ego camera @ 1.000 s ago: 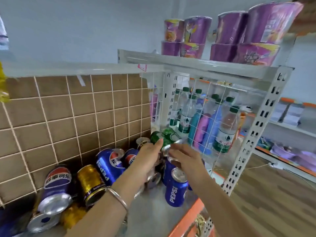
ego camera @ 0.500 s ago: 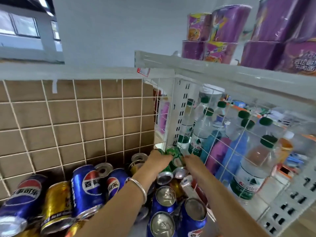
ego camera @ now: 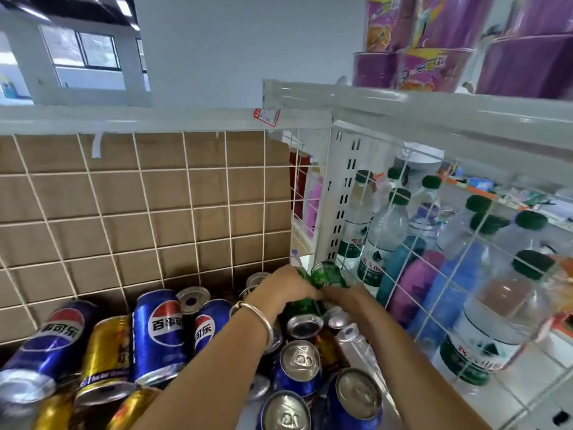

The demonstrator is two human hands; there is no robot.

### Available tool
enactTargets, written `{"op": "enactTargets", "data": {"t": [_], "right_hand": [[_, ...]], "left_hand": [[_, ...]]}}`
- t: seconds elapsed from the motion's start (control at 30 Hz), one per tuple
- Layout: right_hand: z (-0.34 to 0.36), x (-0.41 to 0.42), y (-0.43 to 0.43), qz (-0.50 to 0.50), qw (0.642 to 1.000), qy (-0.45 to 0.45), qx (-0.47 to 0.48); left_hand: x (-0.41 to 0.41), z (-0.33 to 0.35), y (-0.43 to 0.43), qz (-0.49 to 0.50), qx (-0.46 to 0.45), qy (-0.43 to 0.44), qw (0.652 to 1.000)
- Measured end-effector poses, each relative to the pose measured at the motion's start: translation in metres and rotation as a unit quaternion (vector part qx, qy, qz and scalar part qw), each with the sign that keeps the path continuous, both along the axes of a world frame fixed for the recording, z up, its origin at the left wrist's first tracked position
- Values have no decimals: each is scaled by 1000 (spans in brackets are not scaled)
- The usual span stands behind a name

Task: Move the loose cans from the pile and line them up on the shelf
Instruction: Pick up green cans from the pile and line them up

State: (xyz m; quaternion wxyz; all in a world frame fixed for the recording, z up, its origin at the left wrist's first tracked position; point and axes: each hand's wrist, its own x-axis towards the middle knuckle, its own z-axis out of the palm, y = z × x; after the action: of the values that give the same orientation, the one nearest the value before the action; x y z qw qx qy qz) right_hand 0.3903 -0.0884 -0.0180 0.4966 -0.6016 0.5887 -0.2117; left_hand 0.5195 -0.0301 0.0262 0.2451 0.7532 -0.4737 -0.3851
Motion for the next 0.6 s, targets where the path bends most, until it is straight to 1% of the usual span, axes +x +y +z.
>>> {"op": "enactTargets", "data": {"t": [0.07,0.13,0.2,0.27,0.33,0.4,0.43,0.47,0.5,0.53,0.6], "right_hand": [[-16,1,-13,19,1000,5,-21],[-26,3,-22,38,999,27,-25],[-17,3,-14,60,997,42,-39],[1,1,1,66,996,38,-51],[9,-2,9,55,997,30,-49],[13,-8,13,27,998,2,-54],[13,-12,14,8,998,-29,-48],[12,-15,15,-15,997,-67,-25],[12,-19,16,-36,993,-112,4],[11,-22,16,-57,985,-159,31],[16,-27,18,-81,960,-256,75]], "left_hand": [[-3,-6,-7,-67,19,-76,995],[-9,-16,-16,-115,44,-161,979],[-11,-27,-26,-115,67,-225,965],[-7,-41,-38,-111,80,-259,956],[-8,-34,-30,-105,74,-243,961],[-9,-24,-14,-85,22,-156,984],[-9,-22,-7,-52,0,-73,996],[-6,-24,-3,-9,-19,23,1000],[-5,-24,4,30,-27,118,992],[-3,-27,8,59,-39,202,977],[-3,-30,14,100,-72,322,939]]}}
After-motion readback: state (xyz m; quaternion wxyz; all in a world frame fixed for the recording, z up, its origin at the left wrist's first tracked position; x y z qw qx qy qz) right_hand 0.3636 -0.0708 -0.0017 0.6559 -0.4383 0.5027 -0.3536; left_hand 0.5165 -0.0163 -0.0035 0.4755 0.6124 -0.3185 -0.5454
